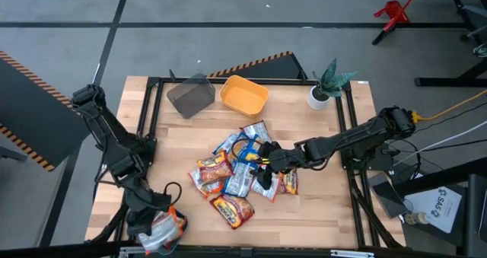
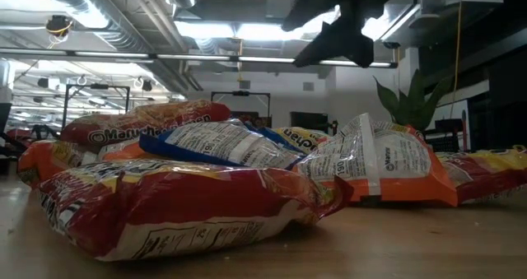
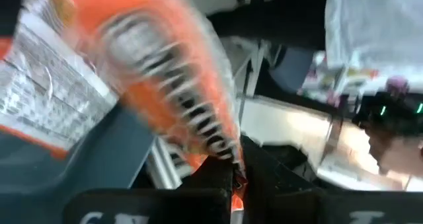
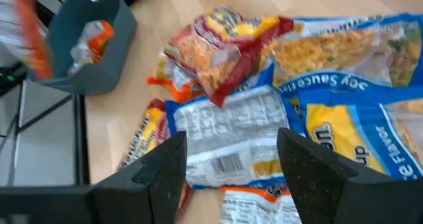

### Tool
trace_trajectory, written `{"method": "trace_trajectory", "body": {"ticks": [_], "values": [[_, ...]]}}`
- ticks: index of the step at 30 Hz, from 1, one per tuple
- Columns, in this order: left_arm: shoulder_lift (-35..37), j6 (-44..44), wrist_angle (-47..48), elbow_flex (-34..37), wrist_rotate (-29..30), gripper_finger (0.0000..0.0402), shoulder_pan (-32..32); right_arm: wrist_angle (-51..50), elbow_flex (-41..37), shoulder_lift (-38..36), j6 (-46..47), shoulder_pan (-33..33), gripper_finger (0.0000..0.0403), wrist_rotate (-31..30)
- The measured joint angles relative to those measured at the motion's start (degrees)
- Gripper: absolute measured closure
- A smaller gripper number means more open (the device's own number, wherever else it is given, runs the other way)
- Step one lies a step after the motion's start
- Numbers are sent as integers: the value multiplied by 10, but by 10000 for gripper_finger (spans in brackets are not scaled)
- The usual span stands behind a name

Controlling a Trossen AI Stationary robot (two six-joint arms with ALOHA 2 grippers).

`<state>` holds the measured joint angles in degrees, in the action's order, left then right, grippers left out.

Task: Sort Maruchan noodles
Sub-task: Put the orange noodle pack into the blue bin

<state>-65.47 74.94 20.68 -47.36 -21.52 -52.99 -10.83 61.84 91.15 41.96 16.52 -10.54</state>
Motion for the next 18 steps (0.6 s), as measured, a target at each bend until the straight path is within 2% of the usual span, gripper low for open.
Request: {"method": "trace_trajectory", "body": {"ticks": [10,15,18], "values": [[0,-69,24,0,-174,399,17,2,-6,10,13,0,181,0],[0,-91,56,0,-201,398,28,3,-6,10,13,0,181,-17],[0,-58,123,0,-201,398,41,4,-6,10,13,0,181,-25]]}}
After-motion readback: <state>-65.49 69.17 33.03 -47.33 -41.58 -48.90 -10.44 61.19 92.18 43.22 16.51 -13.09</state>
